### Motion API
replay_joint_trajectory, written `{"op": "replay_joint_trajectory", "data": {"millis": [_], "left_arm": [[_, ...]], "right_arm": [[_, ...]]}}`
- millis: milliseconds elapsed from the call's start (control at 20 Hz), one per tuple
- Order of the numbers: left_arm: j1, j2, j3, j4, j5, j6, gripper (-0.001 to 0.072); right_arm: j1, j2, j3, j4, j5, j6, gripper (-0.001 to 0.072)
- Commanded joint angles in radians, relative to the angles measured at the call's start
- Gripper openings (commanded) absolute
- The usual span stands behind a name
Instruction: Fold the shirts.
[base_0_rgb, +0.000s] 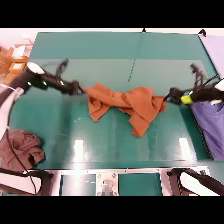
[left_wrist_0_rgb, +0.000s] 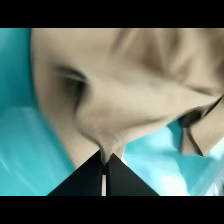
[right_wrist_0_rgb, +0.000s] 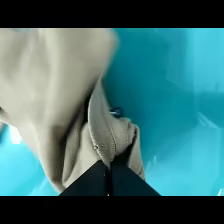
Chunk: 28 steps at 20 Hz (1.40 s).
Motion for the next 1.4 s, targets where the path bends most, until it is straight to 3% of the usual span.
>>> {"op": "replay_joint_trajectory", "data": {"millis": [0, 250, 400, 650, 800, 950, 1100, 1350], "left_arm": [[-0.002, 0.109, 0.247, -0.004, 0.002, -0.042, 0.0019], [-0.002, 0.305, 0.672, 0.016, 0.103, -0.041, 0.0019], [-0.002, 0.472, 0.747, 0.076, 0.234, -0.040, 0.0020], [-0.002, 0.644, 0.747, 0.245, 0.255, -0.042, 0.0020], [-0.002, 0.641, 0.724, 0.333, 0.256, -0.109, 0.0020], [-0.002, 0.635, 0.538, 0.439, 0.314, -0.171, 0.0020], [-0.002, 0.543, 0.381, 0.487, 0.344, -0.195, 0.0020], [-0.005, 0.159, 0.313, 0.344, 0.319, -0.182, 0.0020]], "right_arm": [[-0.040, 0.001, 0.261, 0.003, 0.119, -0.002, 0.0017], [-0.057, 0.023, 0.809, 0.002, 0.130, -0.002, 0.0017], [-0.089, 0.071, 1.030, -0.004, 0.128, -0.001, 0.0018], [-0.124, 0.254, 1.030, -0.235, 0.043, -0.001, 0.0017], [-0.123, 0.277, 1.019, -0.249, 0.024, -0.002, 0.0018], [-0.123, 0.261, 0.915, -0.206, 0.023, -0.001, 0.0018], [-0.122, 0.219, 0.665, -0.086, -0.028, -0.001, 0.0018], [-0.035, 0.088, 0.109, 0.016, -0.397, -0.009, 0.0018]]}}
